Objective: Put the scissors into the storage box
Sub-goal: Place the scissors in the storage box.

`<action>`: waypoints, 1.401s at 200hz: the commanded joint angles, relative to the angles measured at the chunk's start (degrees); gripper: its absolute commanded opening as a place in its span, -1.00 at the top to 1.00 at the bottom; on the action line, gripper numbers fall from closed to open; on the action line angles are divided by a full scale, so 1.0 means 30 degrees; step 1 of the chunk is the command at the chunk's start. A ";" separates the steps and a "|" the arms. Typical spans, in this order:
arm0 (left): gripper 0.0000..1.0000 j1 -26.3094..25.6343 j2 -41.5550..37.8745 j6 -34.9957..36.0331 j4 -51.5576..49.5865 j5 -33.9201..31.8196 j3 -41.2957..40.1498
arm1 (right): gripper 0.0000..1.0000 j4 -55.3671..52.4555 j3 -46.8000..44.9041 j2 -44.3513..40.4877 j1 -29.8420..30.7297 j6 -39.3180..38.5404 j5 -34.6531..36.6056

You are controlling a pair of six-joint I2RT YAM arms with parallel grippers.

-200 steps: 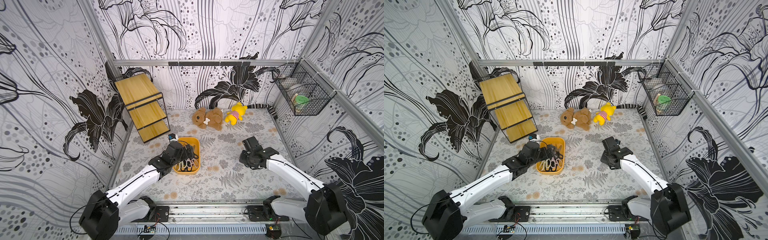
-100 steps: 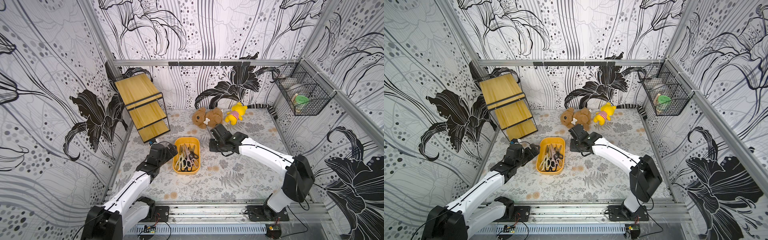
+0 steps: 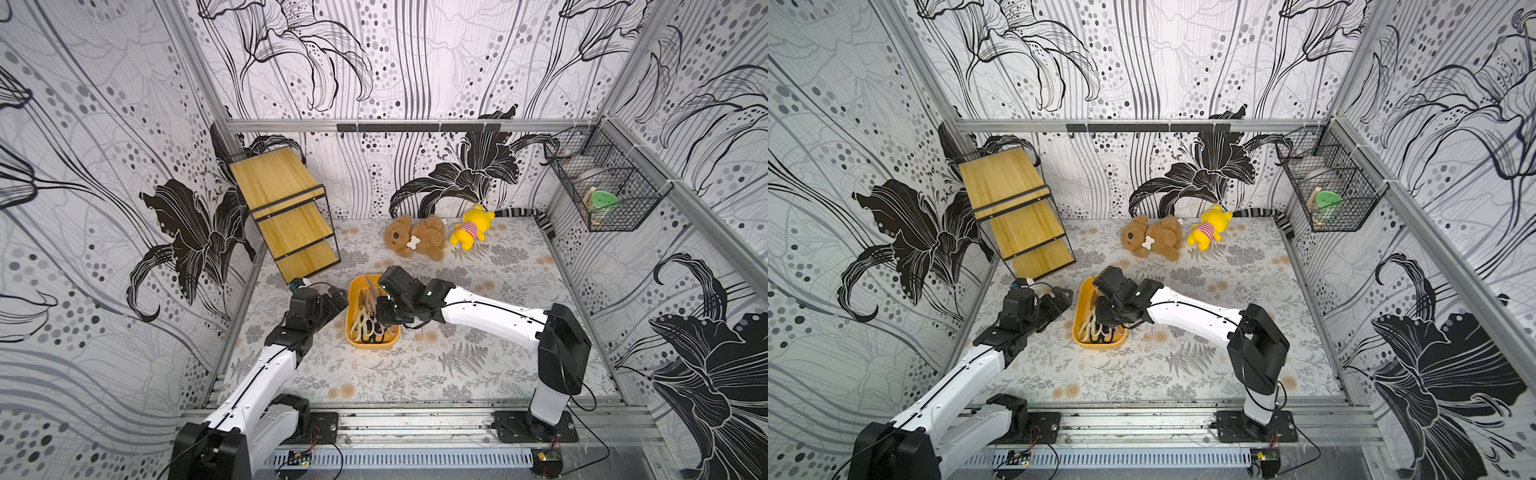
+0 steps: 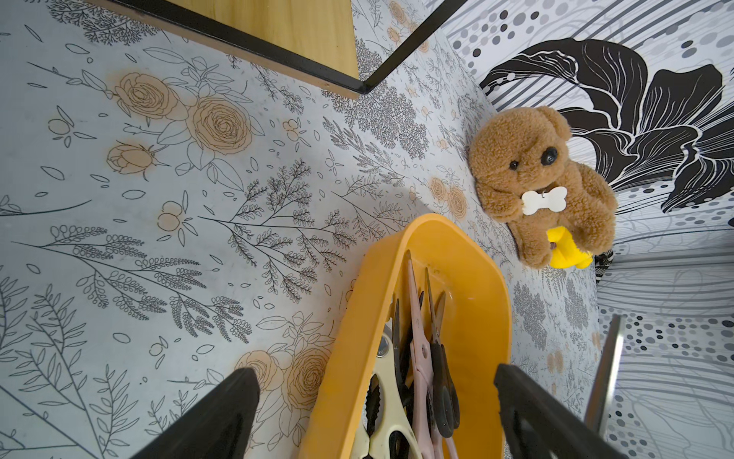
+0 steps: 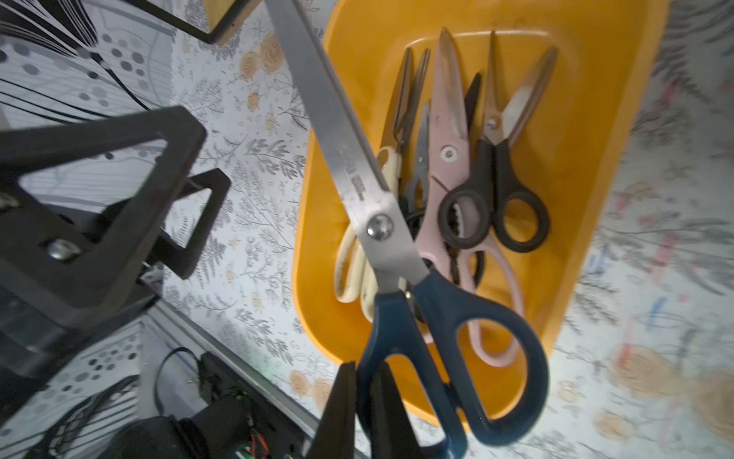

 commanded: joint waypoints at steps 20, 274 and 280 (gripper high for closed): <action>-0.95 0.0283 -0.0542 0.0509 0.0577 0.0245 -0.0531 | 1.00 0.0791 0.0041 0.1191 0.0213 0.2103 -0.0068; -0.95 0.0933 -0.0298 0.4533 0.4034 -0.4077 -0.0482 | 0.27 -0.0226 -0.1317 -0.2125 -0.3418 -1.0143 0.9127; -0.95 0.0924 -0.0312 0.5145 0.4961 -0.4401 -0.0779 | 0.26 0.0320 -0.2351 -0.2646 -0.4370 -1.0932 0.9074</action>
